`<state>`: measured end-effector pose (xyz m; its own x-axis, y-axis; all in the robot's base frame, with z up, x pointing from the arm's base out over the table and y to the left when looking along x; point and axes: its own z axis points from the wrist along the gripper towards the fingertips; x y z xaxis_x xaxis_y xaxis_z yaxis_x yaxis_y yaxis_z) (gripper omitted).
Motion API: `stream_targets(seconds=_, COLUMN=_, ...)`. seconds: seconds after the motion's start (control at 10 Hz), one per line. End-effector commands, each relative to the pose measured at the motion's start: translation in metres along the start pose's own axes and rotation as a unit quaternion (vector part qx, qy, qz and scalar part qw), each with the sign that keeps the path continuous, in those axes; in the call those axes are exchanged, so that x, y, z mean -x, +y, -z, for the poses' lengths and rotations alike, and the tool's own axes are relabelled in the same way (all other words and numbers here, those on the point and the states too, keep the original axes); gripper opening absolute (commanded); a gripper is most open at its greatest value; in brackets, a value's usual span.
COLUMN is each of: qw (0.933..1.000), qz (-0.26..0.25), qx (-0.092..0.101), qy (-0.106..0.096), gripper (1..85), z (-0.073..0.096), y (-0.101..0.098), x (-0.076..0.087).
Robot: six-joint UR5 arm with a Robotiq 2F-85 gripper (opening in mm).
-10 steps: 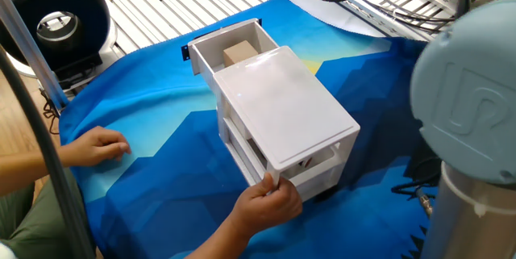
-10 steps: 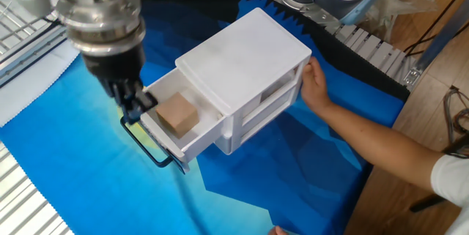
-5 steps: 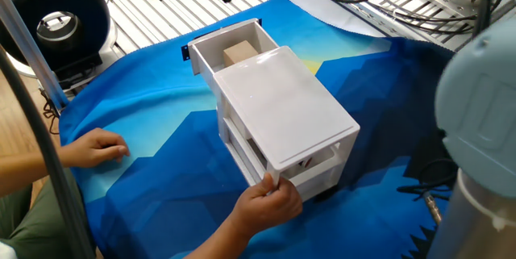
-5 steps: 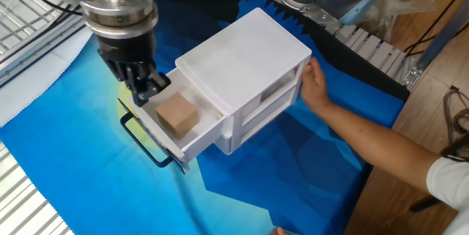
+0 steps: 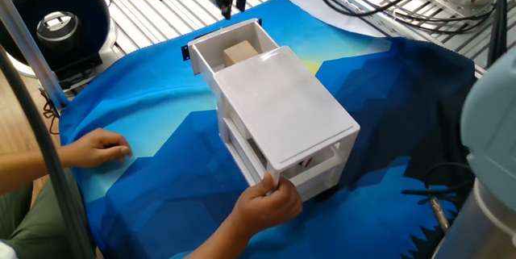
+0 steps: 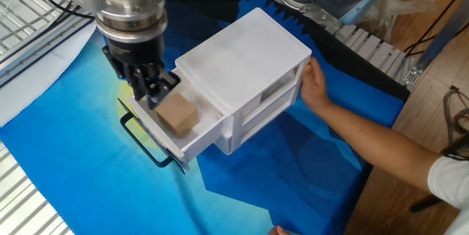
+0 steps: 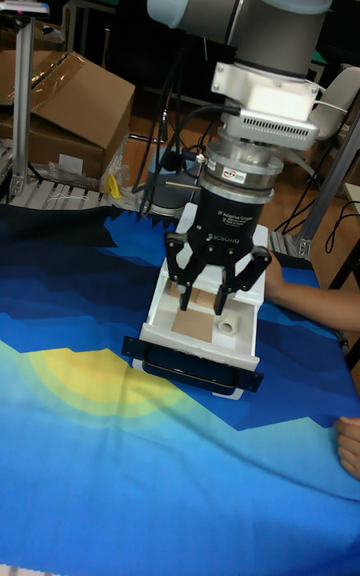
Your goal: Take something out of a drawer
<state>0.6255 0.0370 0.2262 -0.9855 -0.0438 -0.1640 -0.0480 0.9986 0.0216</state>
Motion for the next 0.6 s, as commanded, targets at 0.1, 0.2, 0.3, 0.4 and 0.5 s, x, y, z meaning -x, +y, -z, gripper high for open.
stream_targets(seconds=0.1, qw=0.9997, qz=-0.012, qx=0.015, qy=-0.014, gripper=85.0, z=-0.024, y=0.006, x=-0.007)
stream_targets(seconds=0.2, qw=0.9995, qz=-0.013, qx=0.017, qy=-0.023, gripper=85.0, z=-0.033, y=0.007, x=-0.006)
stream_targets(seconds=0.3, qw=0.9992, qz=-0.014, qx=0.022, qy=-0.029, gripper=85.0, z=-0.040, y=0.010, x=-0.005)
stream_targets(seconds=0.4, qw=0.9993, qz=-0.016, qx=0.020, qy=-0.028, gripper=85.0, z=-0.045, y=0.013, x=-0.009)
stream_targets(seconds=0.5, qw=0.9990, qz=-0.021, qx=0.021, qy=-0.032, gripper=83.3, z=-0.050, y=0.017, x=-0.009)
